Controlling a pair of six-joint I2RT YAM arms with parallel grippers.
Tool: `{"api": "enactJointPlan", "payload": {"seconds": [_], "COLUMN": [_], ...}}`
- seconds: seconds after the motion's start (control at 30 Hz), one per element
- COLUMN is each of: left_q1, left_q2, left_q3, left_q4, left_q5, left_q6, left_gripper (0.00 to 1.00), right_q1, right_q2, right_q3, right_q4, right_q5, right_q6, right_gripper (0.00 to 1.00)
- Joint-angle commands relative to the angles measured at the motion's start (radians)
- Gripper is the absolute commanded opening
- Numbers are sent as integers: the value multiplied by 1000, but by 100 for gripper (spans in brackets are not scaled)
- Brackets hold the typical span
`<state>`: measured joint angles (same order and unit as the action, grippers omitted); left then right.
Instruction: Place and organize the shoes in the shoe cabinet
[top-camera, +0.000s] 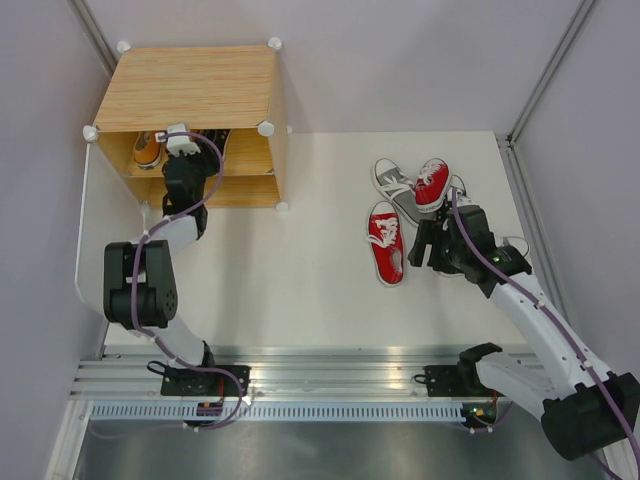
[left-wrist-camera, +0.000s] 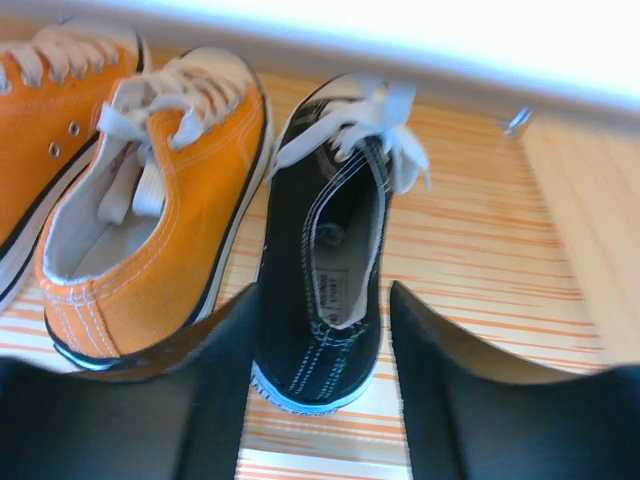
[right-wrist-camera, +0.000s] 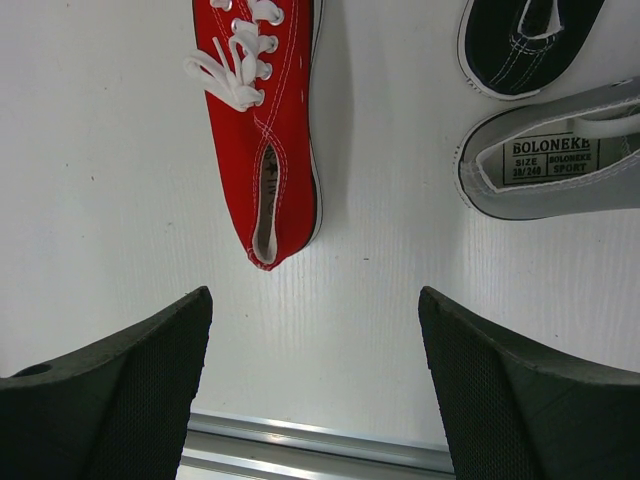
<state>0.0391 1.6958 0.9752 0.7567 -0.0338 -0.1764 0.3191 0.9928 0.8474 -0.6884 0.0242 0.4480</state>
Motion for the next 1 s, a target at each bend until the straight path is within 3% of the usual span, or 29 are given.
{"api": "enactJointPlan", "payload": {"seconds": [0.0,0.23,0.47,0.6,0.73,0.97], "left_q1": [5,4,-2,-8,-27,-82], "left_q2": [-76,-212,-468,-646,-769,-941], "left_q3": [-13,-90,-233,-222,-182,-92], "left_q4": [47,-58,-341,-692,-981,-1296], "left_q5": [52,45,41,37,-34,-44], "left_q6": [-28,-69,-176,-204,-201,-173], "left_gripper": [61,79,93,100,100,100], "right_q1": [5,5,5,3,-20,-141], "right_q2": [-25,-46,-22,56,156,392], "right_q3": [28,50,97,148,223,349], "right_q4": [23,13,3,-19,-43,53], "right_q5": [22,57,172,279,391,408], "right_q6": [-2,-28,-11,29,87,129], "right_gripper": [88,88,87,87,87,85]}}
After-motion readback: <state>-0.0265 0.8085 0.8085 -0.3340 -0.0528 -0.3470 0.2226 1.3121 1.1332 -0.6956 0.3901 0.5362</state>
